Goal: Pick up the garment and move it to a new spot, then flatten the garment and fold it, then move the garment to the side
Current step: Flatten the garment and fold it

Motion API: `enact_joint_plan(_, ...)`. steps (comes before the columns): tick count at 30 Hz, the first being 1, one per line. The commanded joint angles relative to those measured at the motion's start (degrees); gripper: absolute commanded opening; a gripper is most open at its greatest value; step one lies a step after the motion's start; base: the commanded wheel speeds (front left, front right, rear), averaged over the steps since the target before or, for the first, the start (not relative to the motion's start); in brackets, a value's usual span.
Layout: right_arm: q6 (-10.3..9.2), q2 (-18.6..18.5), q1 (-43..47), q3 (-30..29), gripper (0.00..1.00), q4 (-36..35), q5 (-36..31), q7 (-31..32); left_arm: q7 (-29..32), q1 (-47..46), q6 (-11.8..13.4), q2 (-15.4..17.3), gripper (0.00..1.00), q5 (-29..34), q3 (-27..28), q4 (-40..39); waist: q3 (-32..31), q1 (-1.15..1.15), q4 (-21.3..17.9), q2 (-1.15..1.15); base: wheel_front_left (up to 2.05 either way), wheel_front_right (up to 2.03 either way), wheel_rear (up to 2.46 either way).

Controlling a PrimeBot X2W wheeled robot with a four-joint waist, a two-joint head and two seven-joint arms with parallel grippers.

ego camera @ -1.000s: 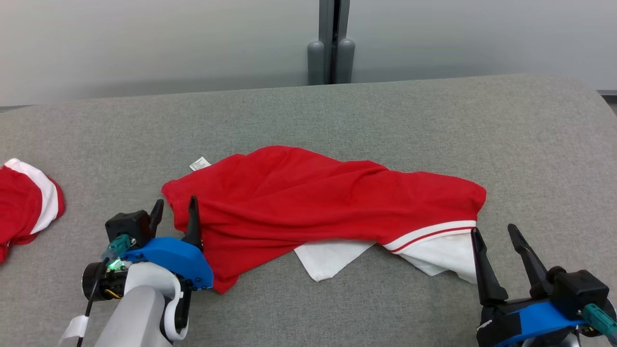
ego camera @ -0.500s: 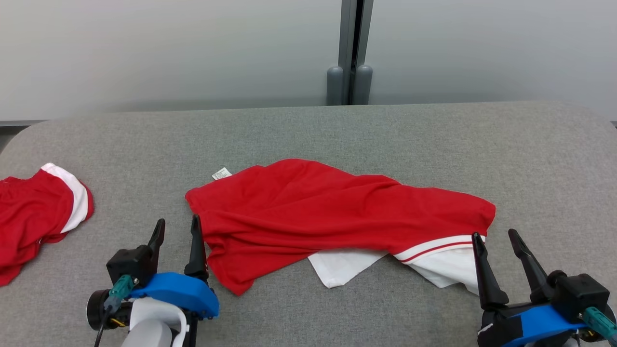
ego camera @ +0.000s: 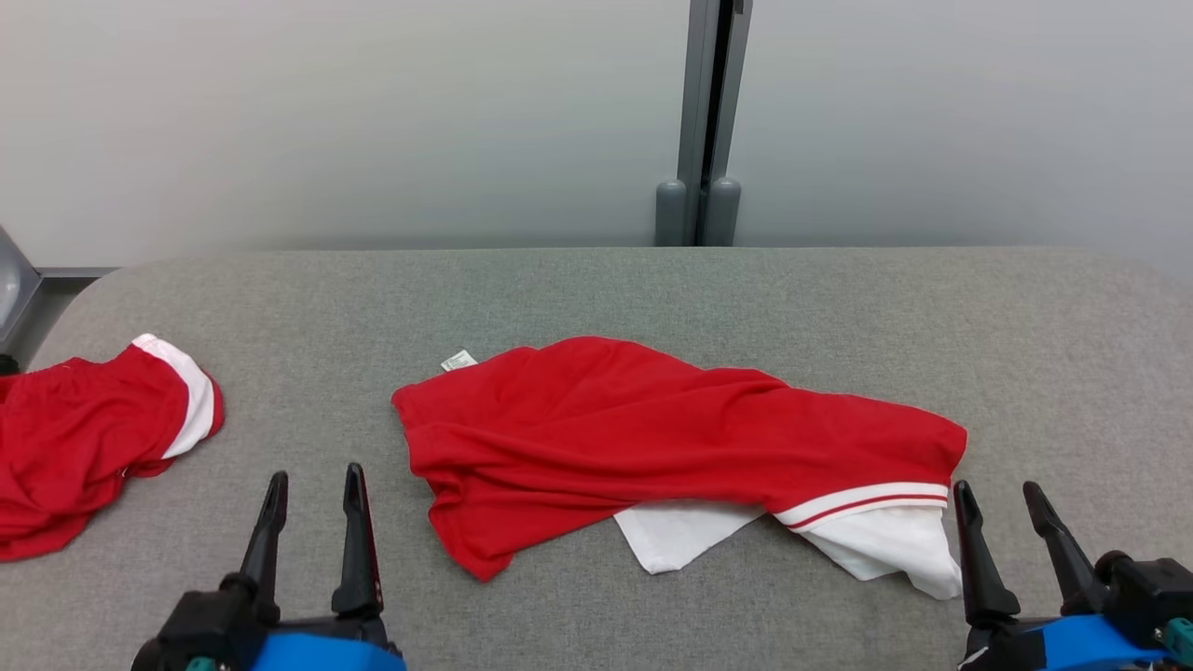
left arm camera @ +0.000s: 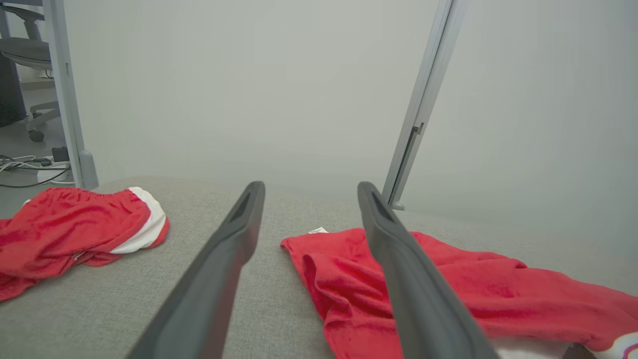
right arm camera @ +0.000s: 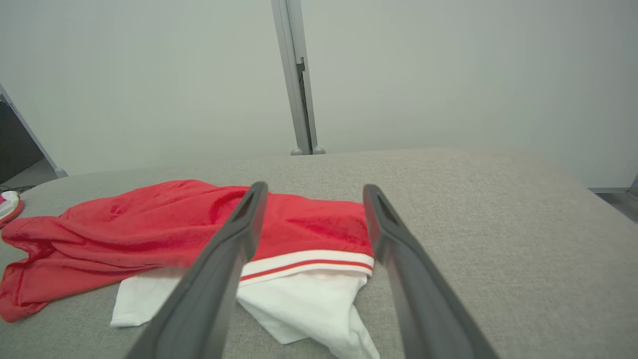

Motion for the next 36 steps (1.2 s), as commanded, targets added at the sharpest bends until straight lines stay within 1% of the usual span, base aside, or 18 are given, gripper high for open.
enact_joint_plan(1, 0.01, -0.12, 0.74, -0.26, 1.0, 0.38, 0.65, 0.66, -0.14, 1.67, -0.41, 0.04, 1.0, 0.81, 0.38, 0.02, -0.38, 0.01, 0.1, 0.0, 0.0, 0.0, 0.0)
enact_joint_plan(9, 0.01, -0.12, 1.5, -1.75, 1.0, -0.23, 0.85, 3.77, -0.16, 4.56, -2.6, -0.82, 1.0, 3.82, 2.23, 1.27, -1.37, 0.01, 0.23, 0.0, 0.0, 0.0, 0.0)
enact_joint_plan(14, 0.01, -0.12, 1.74, -1.77, 1.0, -0.15, 0.94, 4.04, -0.16, 4.46, -3.78, -1.39, 1.0, 4.89, 2.91, 2.21, -1.51, 0.01, -0.04, 0.0, 0.0, 0.0, 0.0)
enact_joint_plan(26, 0.01, -0.13, 1.63, -1.6, 1.0, -0.08, 0.85, 4.9, -0.17, 3.3, -5.72, -2.32, 1.0, 7.36, 3.39, 2.81, -1.29, 0.01, -0.59, 0.0, 0.0, 0.0, 0.0)
enact_joint_plan(28, 0.01, -0.12, 1.32, -1.7, 1.0, 0.06, 0.57, 5.9, -0.17, 2.54, -6.46, -2.51, 1.0, 7.29, 2.44, 4.24, -1.11, 0.01, -0.64, 0.0, 0.0, 0.0, 0.0)
enact_joint_plan(30, 0.01, -0.12, 1.11, -1.97, 1.0, 0.45, -0.17, 8.15, 1.17, 0.76, -7.2, -2.61, 1.0, 7.33, 1.06, 6.52, -0.87, 0.01, -0.75, 0.0, 0.0, 0.0, 0.0)
enact_joint_plan(33, 0.02, -0.12, 0.43, -2.03, 1.0, 0.89, -1.01, 11.61, 3.98, -3.11, -7.72, -2.8, 1.0, 8.08, -0.91, 10.48, -0.24, 0.01, -1.16, 0.0, 0.0, 0.0, 0.0)
enact_joint_plan(36, 0.01, -0.13, -0.35, -1.13, 1.0, 1.01, -1.12, 14.05, 7.41, -6.63, -7.56, -3.31, 1.0, 7.87, -2.06, 15.94, 0.67, 0.01, -2.02, 0.0, 0.0, 0.0, 0.0)
